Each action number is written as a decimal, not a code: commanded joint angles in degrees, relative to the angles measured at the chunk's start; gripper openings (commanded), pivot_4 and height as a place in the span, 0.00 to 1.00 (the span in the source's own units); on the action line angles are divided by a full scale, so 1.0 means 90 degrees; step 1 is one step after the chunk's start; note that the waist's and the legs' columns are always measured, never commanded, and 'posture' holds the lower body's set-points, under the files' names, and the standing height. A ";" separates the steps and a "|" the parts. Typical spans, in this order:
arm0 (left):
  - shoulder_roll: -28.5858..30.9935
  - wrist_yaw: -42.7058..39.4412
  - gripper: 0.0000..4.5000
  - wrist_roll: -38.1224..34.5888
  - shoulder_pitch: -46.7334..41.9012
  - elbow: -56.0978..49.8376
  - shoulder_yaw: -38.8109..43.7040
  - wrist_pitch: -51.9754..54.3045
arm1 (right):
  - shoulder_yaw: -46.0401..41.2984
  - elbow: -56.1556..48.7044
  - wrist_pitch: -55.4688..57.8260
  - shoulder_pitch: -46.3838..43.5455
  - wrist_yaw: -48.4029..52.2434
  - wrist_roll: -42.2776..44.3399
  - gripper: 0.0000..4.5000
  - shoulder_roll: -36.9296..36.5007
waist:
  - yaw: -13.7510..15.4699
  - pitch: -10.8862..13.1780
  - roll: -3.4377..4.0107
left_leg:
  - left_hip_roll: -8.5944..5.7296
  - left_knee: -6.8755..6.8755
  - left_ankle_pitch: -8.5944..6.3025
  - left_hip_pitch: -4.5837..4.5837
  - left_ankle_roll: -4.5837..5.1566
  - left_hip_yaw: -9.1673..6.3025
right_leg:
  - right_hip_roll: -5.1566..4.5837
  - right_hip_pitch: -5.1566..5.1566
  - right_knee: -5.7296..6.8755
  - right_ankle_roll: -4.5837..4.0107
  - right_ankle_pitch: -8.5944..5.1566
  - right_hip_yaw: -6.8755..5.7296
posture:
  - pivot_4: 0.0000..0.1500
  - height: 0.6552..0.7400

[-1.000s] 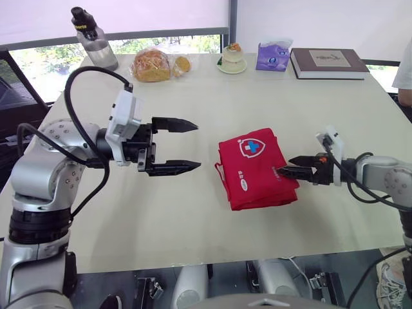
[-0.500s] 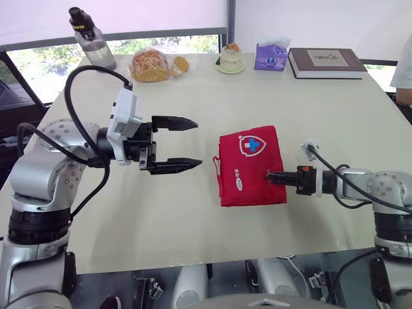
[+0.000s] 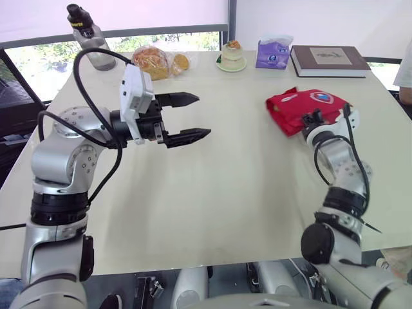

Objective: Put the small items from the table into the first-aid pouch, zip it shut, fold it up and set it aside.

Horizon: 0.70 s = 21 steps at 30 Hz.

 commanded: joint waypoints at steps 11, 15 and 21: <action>-0.0089 0.0442 1.00 -0.0051 -0.0052 -0.0073 0.0221 0.0048 | 0.0420 0.1736 -0.1920 -0.0183 0.0833 -0.0515 0.50 -0.0786 | -0.0017 0.0000 0.0002 | 0.0002 -0.0003 0.0000 0.0005 0.0000 0.0002 | 0.0003 0.0003 0.0001 -0.0002 0.0000 0.0003 | 1.00 1.00; -0.0071 0.0583 1.00 -0.0103 0.0211 -0.0136 0.0370 0.0098 | 0.1270 0.0498 -0.0932 0.0815 0.1824 -0.0510 0.96 -0.1053 | -0.0019 -0.0001 0.0002 | 0.0003 -0.0002 0.0000 0.0006 0.0000 0.0003 | 0.0002 0.0003 0.0004 -0.0002 0.0000 0.0005 | 1.00 1.00; 0.0110 0.0615 1.00 0.0039 0.1146 -0.0170 0.0681 -0.0053 | 0.2916 -0.2097 0.0432 0.3288 0.4133 -0.0576 0.98 -0.2531 | 0.0000 -0.0002 0.0013 | 0.0007 -0.0011 0.0000 0.0007 0.0000 0.0004 | -0.0003 0.0006 -0.0004 -0.0004 -0.0004 0.0004 | 1.00 1.00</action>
